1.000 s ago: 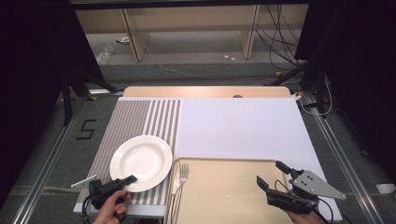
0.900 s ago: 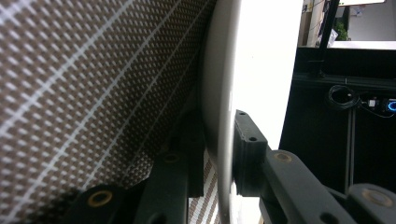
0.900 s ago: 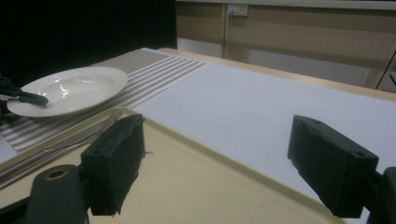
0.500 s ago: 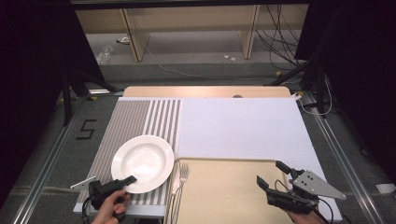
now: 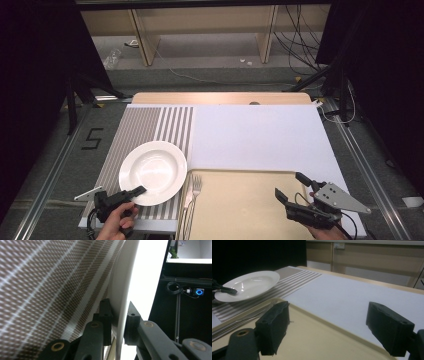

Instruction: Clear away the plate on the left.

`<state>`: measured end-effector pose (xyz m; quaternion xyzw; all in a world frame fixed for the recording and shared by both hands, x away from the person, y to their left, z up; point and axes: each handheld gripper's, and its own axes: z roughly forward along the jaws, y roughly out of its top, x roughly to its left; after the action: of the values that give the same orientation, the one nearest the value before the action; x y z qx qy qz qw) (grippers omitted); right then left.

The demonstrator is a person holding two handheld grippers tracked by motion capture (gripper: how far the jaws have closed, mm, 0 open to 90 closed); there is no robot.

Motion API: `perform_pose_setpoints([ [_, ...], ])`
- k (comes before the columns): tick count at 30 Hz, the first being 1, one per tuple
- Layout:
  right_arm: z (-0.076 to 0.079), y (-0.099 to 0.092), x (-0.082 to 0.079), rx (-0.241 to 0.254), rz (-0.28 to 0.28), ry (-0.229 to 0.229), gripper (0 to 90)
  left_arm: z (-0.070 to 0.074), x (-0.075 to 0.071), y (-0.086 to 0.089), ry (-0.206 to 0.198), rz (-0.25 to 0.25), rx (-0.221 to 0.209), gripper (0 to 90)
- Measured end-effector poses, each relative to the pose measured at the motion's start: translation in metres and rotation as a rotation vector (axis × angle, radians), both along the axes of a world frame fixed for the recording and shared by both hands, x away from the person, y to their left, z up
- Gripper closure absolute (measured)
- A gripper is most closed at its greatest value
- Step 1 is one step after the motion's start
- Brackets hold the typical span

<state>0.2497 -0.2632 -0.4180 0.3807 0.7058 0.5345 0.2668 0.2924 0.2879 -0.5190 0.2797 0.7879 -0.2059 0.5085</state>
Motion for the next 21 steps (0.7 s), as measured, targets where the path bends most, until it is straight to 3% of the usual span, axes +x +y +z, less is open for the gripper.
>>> perform_pose_setpoints([
  [3,0.000,0.000,0.000,-0.001,0.000,0.000,19.8,0.003,0.000,-0.002,-0.012,-0.016,0.020,79.8],
  [10,0.000,0.000,0.000,0.001,-0.001,0.001,19.8,0.008,0.001,-0.004,-0.046,-0.039,0.024,79.9],
  [17,0.000,0.000,0.000,-0.001,-0.001,0.003,19.8,0.010,0.001,-0.009,-0.063,-0.076,0.015,79.8],
  [21,0.000,0.000,0.000,-0.001,-0.003,0.004,19.8,0.011,0.000,-0.013,-0.066,-0.084,-0.012,79.8],
])
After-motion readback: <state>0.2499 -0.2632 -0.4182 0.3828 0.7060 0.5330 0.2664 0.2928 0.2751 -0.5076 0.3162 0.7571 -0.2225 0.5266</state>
